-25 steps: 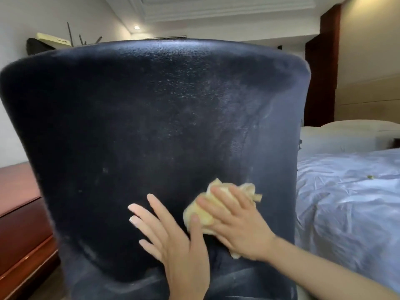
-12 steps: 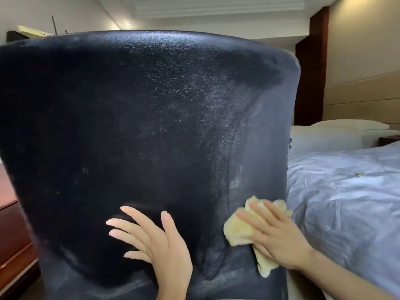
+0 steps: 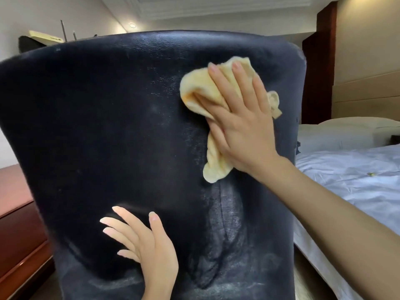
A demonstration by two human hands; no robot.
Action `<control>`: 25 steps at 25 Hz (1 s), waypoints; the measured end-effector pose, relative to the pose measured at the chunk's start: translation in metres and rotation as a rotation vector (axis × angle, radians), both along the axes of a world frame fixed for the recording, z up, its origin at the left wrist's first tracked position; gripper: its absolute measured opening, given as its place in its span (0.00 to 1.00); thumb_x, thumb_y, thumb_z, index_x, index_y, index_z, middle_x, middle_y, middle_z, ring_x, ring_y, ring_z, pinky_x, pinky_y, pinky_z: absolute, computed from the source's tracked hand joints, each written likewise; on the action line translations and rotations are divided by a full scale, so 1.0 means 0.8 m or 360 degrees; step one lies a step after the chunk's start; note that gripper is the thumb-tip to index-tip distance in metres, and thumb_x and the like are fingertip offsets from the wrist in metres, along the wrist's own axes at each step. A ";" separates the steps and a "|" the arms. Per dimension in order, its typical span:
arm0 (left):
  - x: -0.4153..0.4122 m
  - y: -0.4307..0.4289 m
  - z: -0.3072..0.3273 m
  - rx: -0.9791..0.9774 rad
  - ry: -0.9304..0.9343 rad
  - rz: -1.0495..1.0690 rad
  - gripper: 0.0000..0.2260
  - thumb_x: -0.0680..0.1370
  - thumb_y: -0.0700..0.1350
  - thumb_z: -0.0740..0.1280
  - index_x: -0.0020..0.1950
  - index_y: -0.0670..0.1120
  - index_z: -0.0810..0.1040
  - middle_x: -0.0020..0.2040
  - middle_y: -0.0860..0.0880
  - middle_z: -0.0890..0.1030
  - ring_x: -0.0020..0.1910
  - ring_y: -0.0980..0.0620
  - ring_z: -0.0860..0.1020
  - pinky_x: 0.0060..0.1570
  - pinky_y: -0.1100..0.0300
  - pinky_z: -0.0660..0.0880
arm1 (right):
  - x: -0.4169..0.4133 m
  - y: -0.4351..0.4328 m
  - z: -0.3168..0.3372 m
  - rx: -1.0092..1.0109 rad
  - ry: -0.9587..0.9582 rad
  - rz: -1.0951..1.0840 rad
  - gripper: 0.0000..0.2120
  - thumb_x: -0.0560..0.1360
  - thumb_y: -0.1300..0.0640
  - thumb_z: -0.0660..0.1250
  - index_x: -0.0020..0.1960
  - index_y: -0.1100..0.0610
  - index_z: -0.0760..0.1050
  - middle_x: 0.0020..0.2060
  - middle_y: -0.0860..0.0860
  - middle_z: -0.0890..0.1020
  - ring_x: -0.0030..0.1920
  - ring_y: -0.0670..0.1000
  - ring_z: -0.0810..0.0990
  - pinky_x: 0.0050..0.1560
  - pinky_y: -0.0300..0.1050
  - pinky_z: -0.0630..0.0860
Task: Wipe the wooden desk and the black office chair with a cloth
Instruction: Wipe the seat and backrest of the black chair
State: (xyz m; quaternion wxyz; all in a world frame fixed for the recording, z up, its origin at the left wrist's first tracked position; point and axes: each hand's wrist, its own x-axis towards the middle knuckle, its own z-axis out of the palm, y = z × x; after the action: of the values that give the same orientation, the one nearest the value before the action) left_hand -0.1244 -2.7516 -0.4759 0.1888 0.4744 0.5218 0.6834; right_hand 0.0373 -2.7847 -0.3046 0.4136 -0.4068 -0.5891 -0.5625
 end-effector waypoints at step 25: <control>-0.019 -0.037 0.023 -0.0019 0.0217 -0.0543 0.26 0.80 0.57 0.45 0.73 0.64 0.33 0.69 0.63 0.25 0.69 0.63 0.26 0.73 0.50 0.34 | 0.100 -0.056 -0.234 -0.0714 -0.1443 -0.0602 0.19 0.81 0.53 0.47 0.70 0.50 0.65 0.68 0.43 0.71 0.71 0.50 0.64 0.73 0.53 0.45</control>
State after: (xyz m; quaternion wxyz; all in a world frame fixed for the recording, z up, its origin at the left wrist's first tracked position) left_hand -0.1395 -2.7810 -0.4578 0.2690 0.6002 0.4493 0.6046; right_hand 0.1176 -2.8295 -0.4921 -0.0877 -0.3005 -0.7308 -0.6066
